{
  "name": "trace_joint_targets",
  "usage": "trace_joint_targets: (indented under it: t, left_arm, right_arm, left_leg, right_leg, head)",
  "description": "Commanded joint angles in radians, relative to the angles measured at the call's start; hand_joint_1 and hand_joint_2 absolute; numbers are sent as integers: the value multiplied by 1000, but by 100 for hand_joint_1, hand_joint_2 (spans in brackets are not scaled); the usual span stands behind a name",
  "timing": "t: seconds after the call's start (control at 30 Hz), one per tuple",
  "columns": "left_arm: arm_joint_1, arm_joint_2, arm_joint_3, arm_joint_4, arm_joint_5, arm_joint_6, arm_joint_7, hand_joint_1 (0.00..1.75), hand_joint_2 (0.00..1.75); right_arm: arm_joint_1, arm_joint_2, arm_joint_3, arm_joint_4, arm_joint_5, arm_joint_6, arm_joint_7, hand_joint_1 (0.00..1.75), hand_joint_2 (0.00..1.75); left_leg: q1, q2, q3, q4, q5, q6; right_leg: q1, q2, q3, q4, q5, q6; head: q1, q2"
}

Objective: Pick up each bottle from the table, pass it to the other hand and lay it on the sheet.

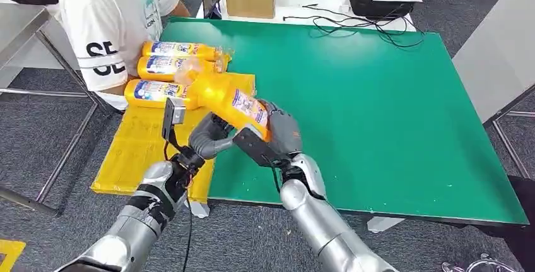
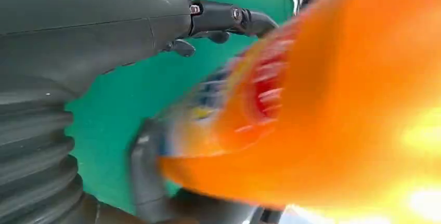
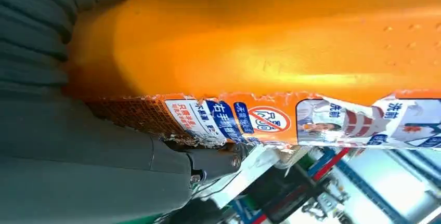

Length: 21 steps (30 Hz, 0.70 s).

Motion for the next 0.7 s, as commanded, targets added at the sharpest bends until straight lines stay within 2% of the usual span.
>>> trace_joint_targets:
  t: [0.03, 0.3, 0.7]
  left_arm:
    - [-33, 7, -35, -11, 56, 19, 24, 0, 175]
    - [-21, 17, -47, -53, 81, 37, 31, 0, 175]
    - [-20, 19, -47, -55, 81, 36, 31, 0, 175]
  right_arm:
    - [-23, 2, 104, 94, 7, 33, 8, 175, 175]
    - [-17, 10, 170, 172, 42, 77, 14, 175, 175]
    - [-14, 11, 172, 174, 43, 74, 15, 175, 175]
  left_leg:
    - [1, 1, 5, 0, -2, -1]
    - [1, 0, 7, 0, -3, -1]
    - [1, -1, 2, 0, -1, -1]
  right_leg:
    - [1, 1, 5, 0, -2, -1]
    - [1, 0, 7, 0, -3, -2]
    - [1, -1, 3, -1, -1, -1]
  head:
    - [0, 0]
    - [0, 0]
    - [0, 0]
